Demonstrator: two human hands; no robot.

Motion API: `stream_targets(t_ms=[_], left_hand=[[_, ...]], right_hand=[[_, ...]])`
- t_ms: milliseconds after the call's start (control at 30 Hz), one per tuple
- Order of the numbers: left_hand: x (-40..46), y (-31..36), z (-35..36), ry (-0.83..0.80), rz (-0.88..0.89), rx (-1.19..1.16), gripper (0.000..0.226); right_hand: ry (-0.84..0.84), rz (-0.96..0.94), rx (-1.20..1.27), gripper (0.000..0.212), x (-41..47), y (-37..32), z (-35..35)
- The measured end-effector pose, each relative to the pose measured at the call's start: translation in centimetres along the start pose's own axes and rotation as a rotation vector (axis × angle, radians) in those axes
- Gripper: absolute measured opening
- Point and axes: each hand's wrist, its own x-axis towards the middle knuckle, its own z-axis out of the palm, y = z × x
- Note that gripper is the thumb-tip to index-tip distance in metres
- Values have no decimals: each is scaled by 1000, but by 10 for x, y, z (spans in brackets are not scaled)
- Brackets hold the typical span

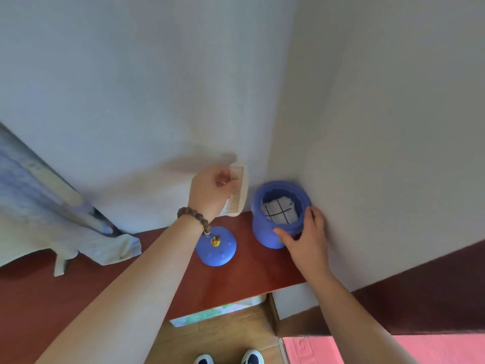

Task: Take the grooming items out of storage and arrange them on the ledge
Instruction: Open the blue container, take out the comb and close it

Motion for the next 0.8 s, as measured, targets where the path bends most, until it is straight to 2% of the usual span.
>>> stream_targets(t_ms=[167,333,367,533,633,800], left_hand=[[-40,-71,-50,117,-288,-2,22],[-73,-139,-80,167,-547,52,10],[-77,-147,-82,160,-556,111,3],[-86,-163,-72,40,-569,394,32],[-90,-166,-66,33,-508,588,26],[-94,-169,-67,49,-526,655,27]], right_hand=[[15,-20,-63,95,0,0,1],[12,-1,-75,95,0,0,3],[9,3,-73,95,0,-1,3],[19,14,-84,94,-3,-2,4],[22,18,-82,93,-3,0,4],[23,17,-78,92,-4,1,6]])
